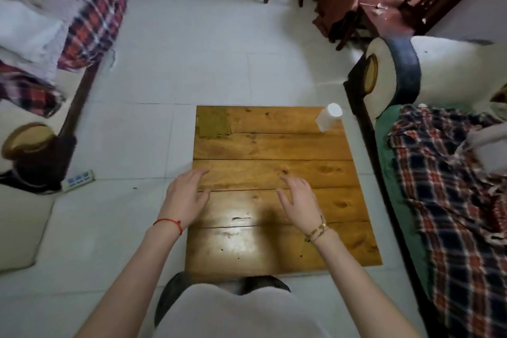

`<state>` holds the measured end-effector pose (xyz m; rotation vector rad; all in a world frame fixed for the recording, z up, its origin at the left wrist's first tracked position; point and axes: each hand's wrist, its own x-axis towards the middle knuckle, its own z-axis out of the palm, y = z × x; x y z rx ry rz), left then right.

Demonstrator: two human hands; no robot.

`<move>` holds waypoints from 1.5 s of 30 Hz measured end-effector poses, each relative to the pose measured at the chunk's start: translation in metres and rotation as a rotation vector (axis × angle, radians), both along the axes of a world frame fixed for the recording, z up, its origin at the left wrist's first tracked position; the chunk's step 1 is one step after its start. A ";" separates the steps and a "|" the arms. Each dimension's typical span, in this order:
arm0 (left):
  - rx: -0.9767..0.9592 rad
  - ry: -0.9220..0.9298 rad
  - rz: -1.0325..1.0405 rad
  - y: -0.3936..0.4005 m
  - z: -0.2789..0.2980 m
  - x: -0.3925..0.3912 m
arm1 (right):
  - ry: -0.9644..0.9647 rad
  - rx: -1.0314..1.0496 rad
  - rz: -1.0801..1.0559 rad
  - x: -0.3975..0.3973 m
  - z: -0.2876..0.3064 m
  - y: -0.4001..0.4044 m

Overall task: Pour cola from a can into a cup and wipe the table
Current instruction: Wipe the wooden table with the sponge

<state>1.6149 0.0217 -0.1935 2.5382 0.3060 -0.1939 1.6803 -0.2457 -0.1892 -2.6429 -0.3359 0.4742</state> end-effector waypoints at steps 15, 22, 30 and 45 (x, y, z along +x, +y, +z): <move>-0.259 0.017 0.497 0.011 -0.063 0.093 | 0.164 0.160 -0.002 0.147 -0.063 0.044; -0.296 0.046 0.654 0.061 -0.140 0.169 | 0.315 0.251 -0.222 0.229 -0.148 0.112; -0.329 0.090 0.710 0.100 -0.239 0.249 | 0.354 0.283 -0.317 0.299 -0.259 0.177; -0.262 0.104 0.813 0.117 -0.315 0.303 | 0.329 0.215 -0.426 0.333 -0.324 0.239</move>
